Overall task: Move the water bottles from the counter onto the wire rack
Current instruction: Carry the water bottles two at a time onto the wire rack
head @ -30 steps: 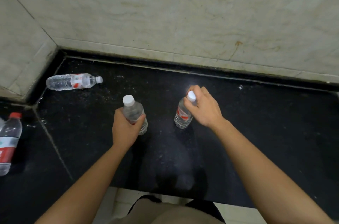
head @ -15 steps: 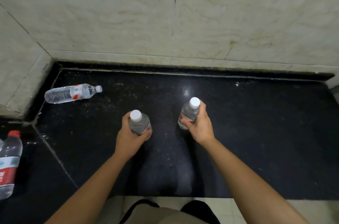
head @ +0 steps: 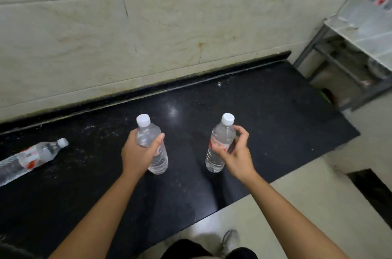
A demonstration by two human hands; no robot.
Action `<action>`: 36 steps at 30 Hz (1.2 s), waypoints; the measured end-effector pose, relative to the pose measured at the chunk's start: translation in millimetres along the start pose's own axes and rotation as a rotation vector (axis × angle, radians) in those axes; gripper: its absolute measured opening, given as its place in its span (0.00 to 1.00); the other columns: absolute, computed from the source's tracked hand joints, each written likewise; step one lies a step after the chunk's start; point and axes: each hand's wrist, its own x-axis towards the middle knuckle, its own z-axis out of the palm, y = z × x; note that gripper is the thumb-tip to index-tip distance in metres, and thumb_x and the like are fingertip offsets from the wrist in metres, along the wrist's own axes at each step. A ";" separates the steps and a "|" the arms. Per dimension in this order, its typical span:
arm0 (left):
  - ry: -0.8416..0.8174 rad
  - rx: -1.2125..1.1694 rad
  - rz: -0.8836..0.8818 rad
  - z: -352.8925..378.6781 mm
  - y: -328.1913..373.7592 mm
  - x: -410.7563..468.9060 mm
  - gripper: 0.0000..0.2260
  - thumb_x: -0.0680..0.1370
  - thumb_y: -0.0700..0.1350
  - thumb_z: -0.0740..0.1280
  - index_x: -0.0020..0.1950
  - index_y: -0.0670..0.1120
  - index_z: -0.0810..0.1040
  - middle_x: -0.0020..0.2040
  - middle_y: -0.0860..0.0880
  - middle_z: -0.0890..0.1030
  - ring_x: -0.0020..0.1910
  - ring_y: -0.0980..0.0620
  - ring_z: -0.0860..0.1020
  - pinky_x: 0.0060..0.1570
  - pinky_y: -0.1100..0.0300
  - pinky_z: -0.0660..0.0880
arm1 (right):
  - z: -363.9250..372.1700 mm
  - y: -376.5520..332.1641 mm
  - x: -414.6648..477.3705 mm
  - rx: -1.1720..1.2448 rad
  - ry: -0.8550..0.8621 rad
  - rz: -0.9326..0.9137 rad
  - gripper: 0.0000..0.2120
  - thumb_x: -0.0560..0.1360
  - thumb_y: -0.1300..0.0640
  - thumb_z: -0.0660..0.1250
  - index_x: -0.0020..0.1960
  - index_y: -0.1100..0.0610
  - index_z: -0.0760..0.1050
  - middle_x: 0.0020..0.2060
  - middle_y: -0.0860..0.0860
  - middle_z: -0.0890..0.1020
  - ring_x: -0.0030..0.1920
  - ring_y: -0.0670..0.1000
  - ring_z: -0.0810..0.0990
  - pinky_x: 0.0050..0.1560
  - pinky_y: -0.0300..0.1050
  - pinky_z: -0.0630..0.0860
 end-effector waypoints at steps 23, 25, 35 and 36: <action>-0.878 -0.542 0.214 370.0 318.2 -303.1 0.22 0.71 0.55 0.73 0.58 0.43 0.75 0.44 0.48 0.83 0.42 0.52 0.83 0.45 0.56 0.78 | -471.2 78.2 -149.4 0.434 0.633 -0.299 0.34 0.76 0.53 0.69 0.78 0.50 0.57 0.61 0.39 0.78 0.60 0.40 0.81 0.61 0.39 0.77; -0.908 -0.529 0.205 394.7 330.8 -321.0 0.22 0.71 0.55 0.74 0.58 0.43 0.75 0.45 0.48 0.83 0.43 0.52 0.83 0.44 0.56 0.78 | -499.1 88.3 -148.7 0.446 0.658 -0.289 0.31 0.75 0.51 0.68 0.75 0.49 0.61 0.58 0.40 0.80 0.56 0.39 0.82 0.57 0.38 0.77; -0.908 -0.467 0.254 535.2 386.7 -328.0 0.26 0.70 0.56 0.76 0.61 0.43 0.76 0.52 0.44 0.85 0.50 0.46 0.85 0.52 0.51 0.79 | -612.7 142.6 -72.9 0.371 0.686 -0.263 0.29 0.68 0.38 0.69 0.67 0.39 0.67 0.56 0.39 0.82 0.55 0.40 0.83 0.54 0.36 0.77; -0.900 -0.475 0.262 553.6 393.7 -324.0 0.26 0.70 0.55 0.77 0.62 0.43 0.76 0.52 0.44 0.85 0.51 0.47 0.85 0.51 0.52 0.80 | -626.1 147.3 -59.1 0.349 0.677 -0.255 0.28 0.68 0.37 0.69 0.67 0.40 0.68 0.56 0.40 0.82 0.55 0.41 0.83 0.54 0.35 0.77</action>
